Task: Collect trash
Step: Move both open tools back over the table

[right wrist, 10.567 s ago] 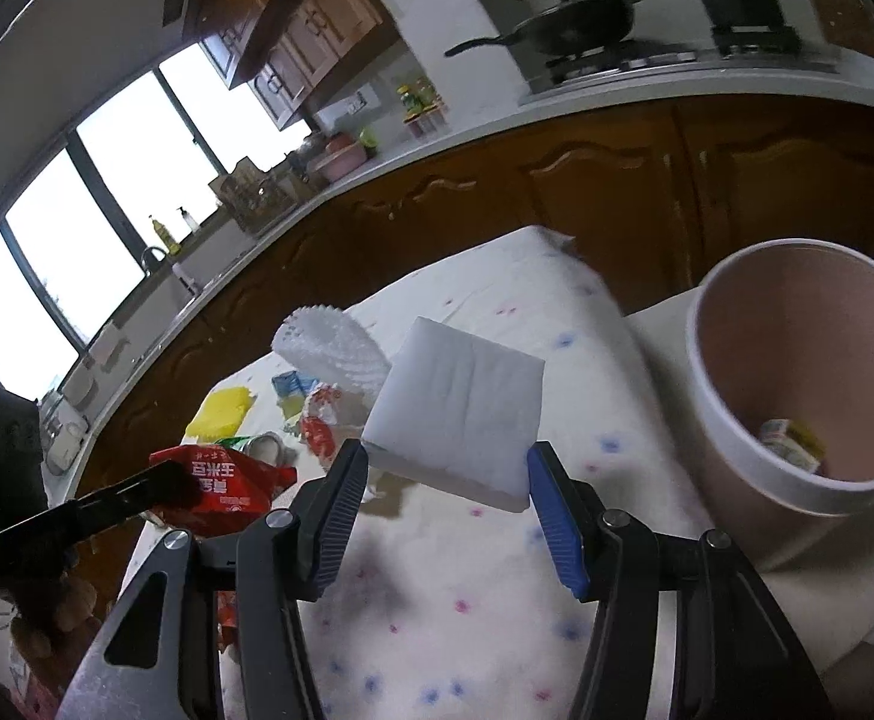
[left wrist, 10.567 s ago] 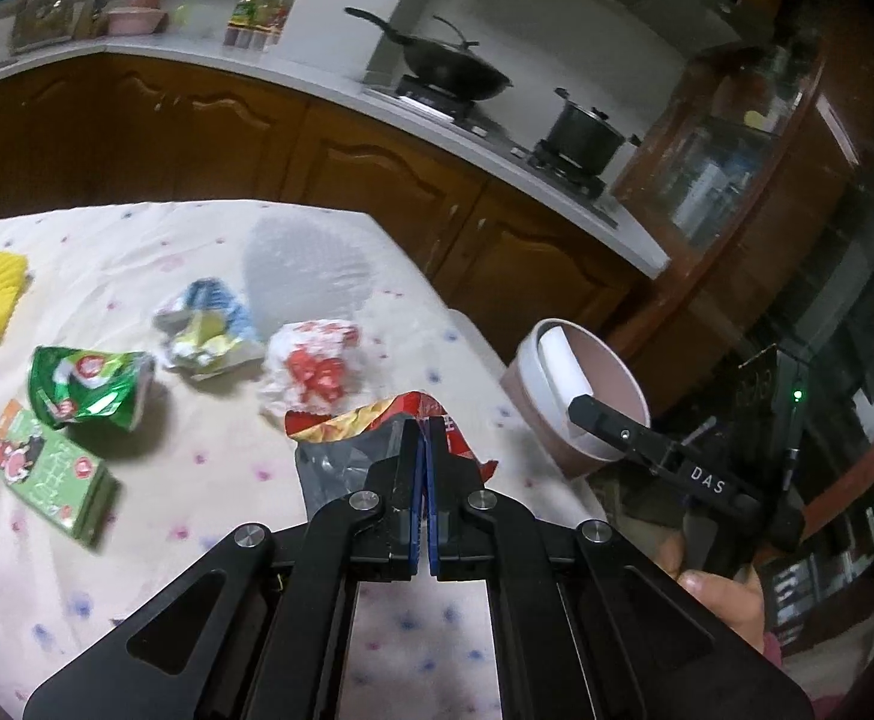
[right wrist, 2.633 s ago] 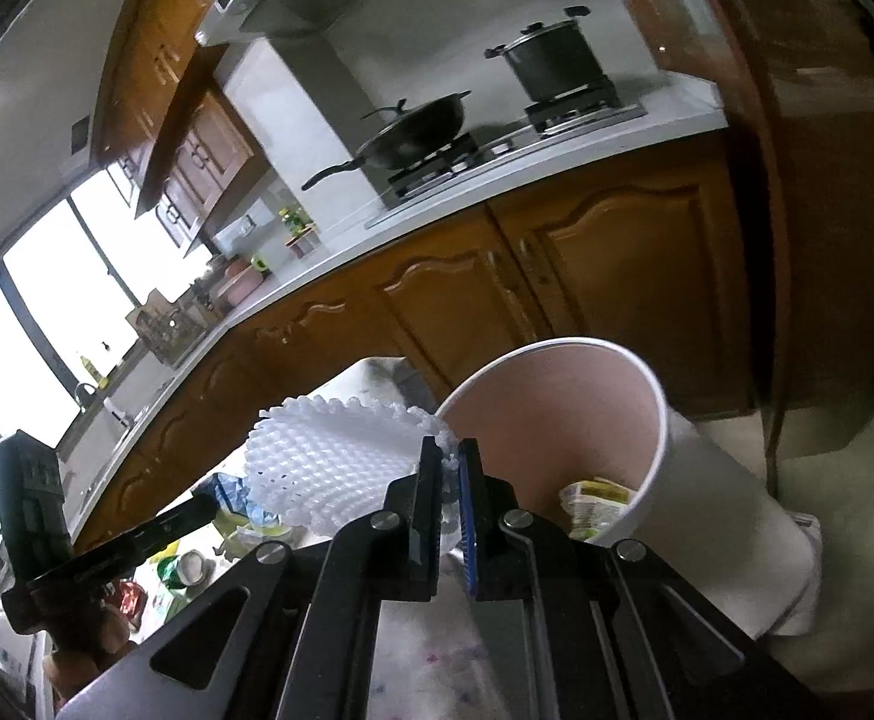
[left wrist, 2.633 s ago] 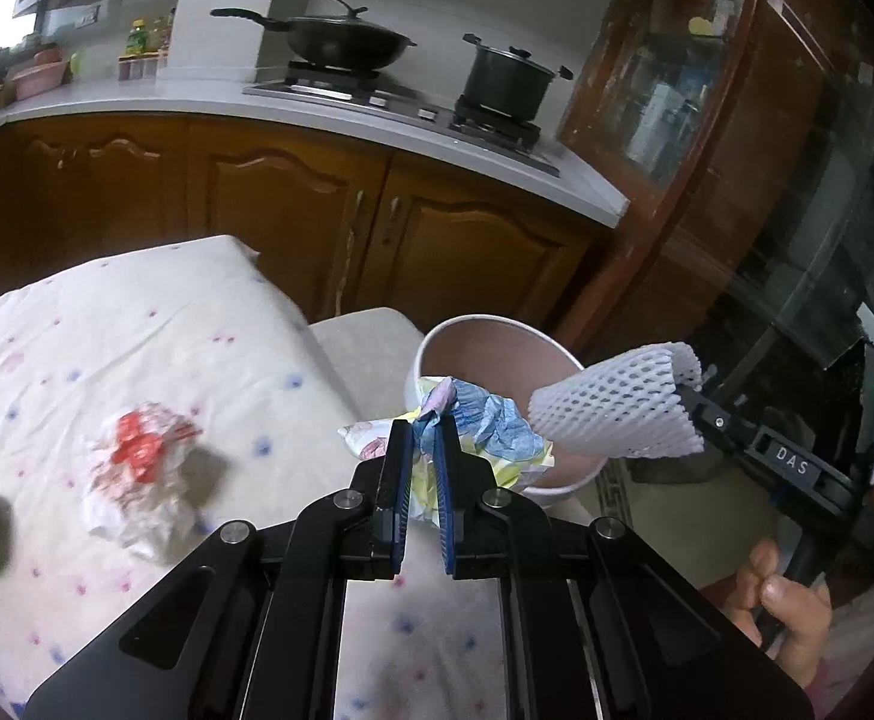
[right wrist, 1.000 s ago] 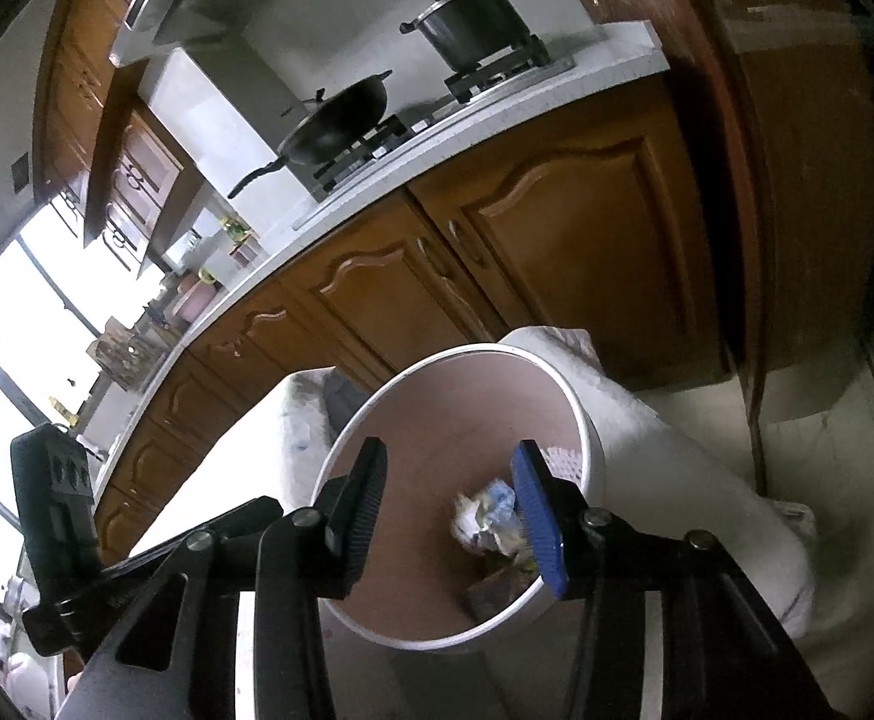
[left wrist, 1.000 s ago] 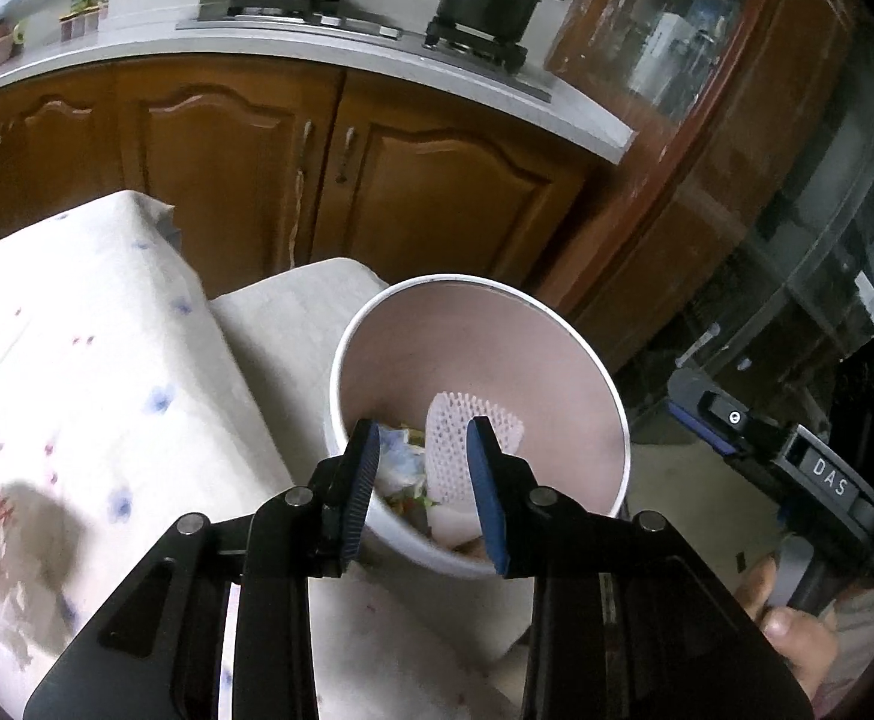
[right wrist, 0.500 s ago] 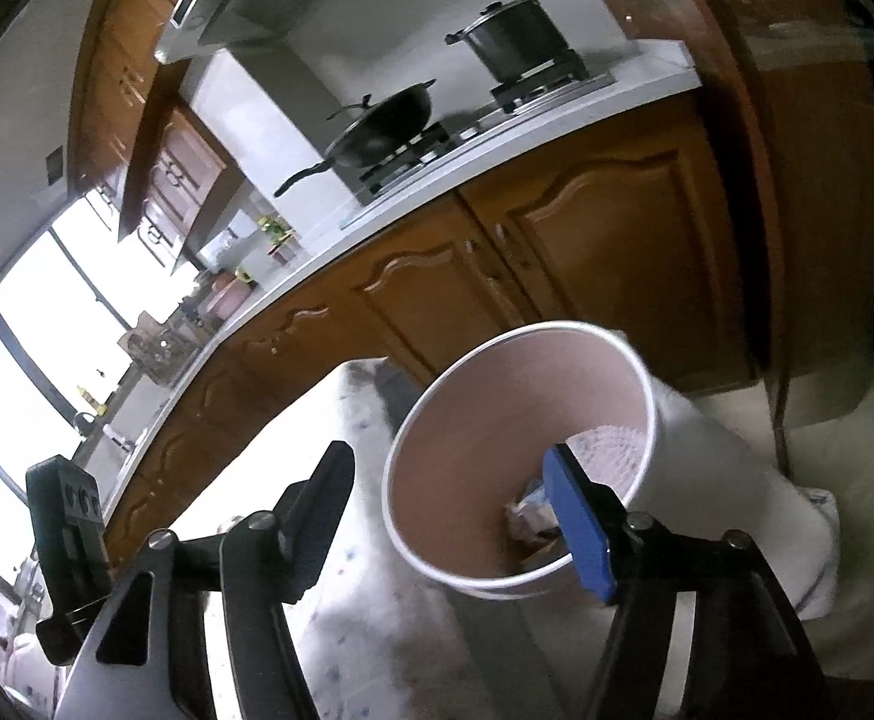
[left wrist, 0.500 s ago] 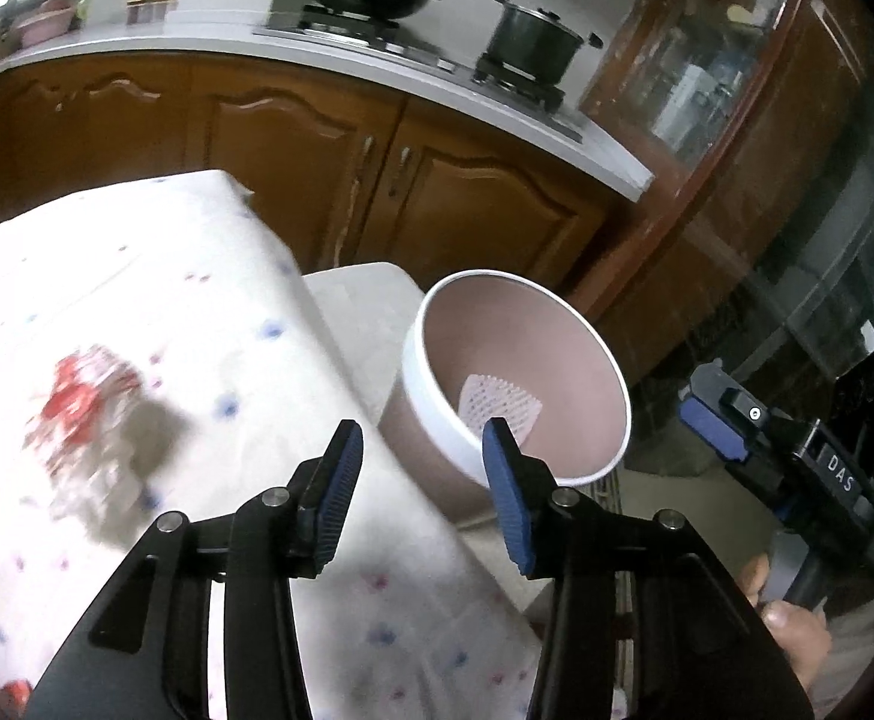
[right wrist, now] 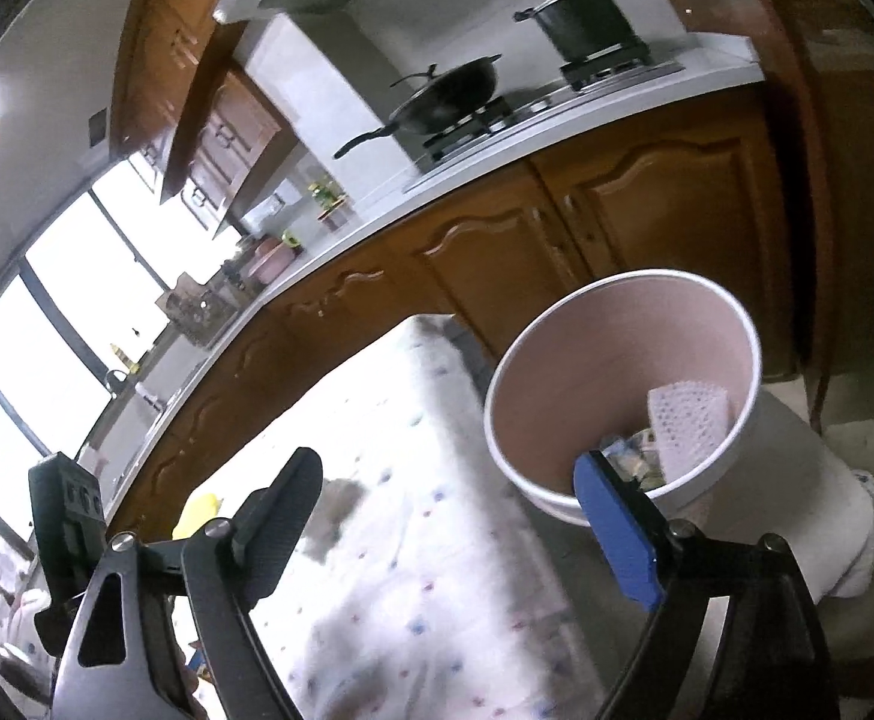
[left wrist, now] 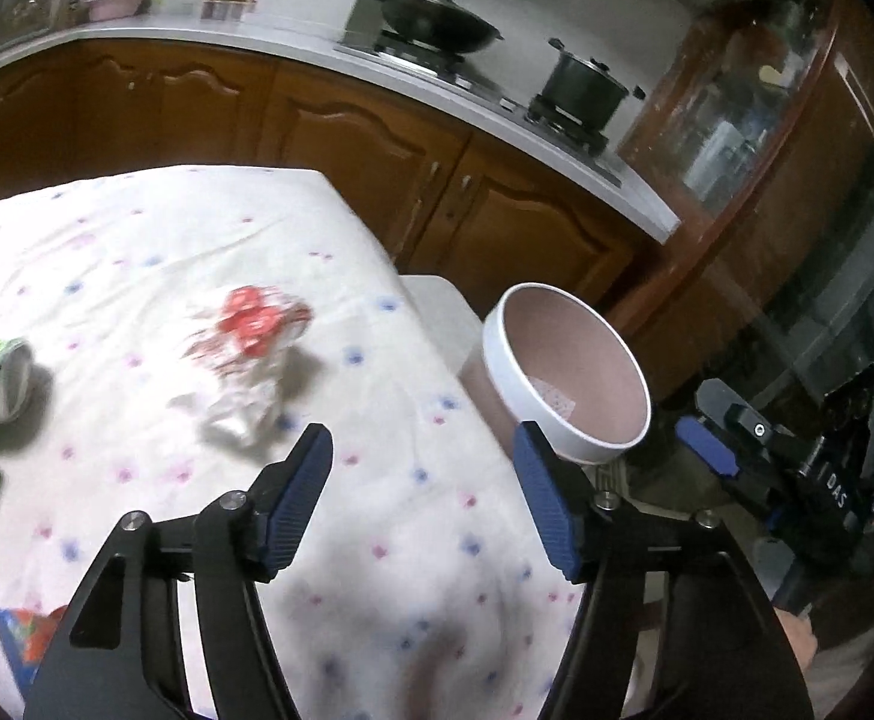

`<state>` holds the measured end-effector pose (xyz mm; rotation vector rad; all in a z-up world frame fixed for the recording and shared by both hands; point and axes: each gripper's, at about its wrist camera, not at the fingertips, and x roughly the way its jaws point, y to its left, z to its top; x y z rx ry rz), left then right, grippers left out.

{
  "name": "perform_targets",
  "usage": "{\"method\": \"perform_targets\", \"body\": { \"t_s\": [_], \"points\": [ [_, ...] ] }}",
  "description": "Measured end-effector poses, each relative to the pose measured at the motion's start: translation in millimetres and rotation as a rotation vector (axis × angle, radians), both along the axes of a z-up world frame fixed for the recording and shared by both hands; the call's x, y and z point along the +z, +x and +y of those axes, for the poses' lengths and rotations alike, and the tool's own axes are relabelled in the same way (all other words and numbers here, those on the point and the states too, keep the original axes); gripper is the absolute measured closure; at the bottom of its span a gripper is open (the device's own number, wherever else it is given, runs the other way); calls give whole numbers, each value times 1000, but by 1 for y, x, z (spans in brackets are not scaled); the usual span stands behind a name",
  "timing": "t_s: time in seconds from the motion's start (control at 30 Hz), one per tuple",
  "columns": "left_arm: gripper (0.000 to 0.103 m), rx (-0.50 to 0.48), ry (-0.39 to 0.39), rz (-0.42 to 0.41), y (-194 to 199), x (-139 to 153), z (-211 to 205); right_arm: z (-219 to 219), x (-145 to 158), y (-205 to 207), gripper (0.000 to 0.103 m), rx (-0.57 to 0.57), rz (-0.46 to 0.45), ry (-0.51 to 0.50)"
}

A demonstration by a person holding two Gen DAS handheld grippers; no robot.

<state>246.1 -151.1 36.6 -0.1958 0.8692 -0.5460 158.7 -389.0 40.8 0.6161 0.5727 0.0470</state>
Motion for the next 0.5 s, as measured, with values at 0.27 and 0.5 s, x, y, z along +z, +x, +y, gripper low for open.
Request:
{"method": "perform_targets", "body": {
  "t_s": [0.27,0.5],
  "points": [
    [39,70,14,-20,-24,0,48,35,-2,4,15,63,4,2],
    [38,147,16,-44,-44,2,99,74,-9,12,15,136,21,-6]
  ]
}}
